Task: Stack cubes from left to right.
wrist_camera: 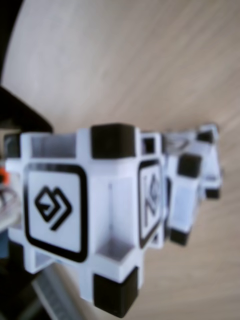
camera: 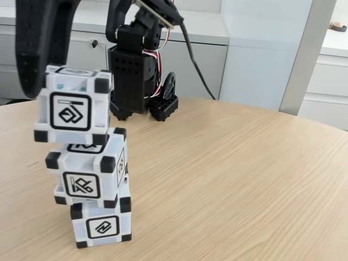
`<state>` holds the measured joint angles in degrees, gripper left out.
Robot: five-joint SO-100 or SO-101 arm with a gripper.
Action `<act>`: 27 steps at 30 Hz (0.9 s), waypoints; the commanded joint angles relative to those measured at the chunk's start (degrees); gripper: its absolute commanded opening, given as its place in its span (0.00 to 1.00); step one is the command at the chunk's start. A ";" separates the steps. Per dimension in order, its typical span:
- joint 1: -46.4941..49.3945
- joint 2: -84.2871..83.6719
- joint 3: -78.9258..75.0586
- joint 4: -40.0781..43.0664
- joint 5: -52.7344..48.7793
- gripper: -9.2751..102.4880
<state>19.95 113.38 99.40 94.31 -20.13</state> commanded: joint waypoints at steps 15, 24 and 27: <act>-0.70 1.05 -1.58 0.26 -7.12 0.40; -0.70 1.41 -2.29 0.35 -6.15 0.44; -3.08 4.83 -2.29 0.44 -4.83 0.44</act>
<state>18.72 114.17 99.40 94.31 -25.84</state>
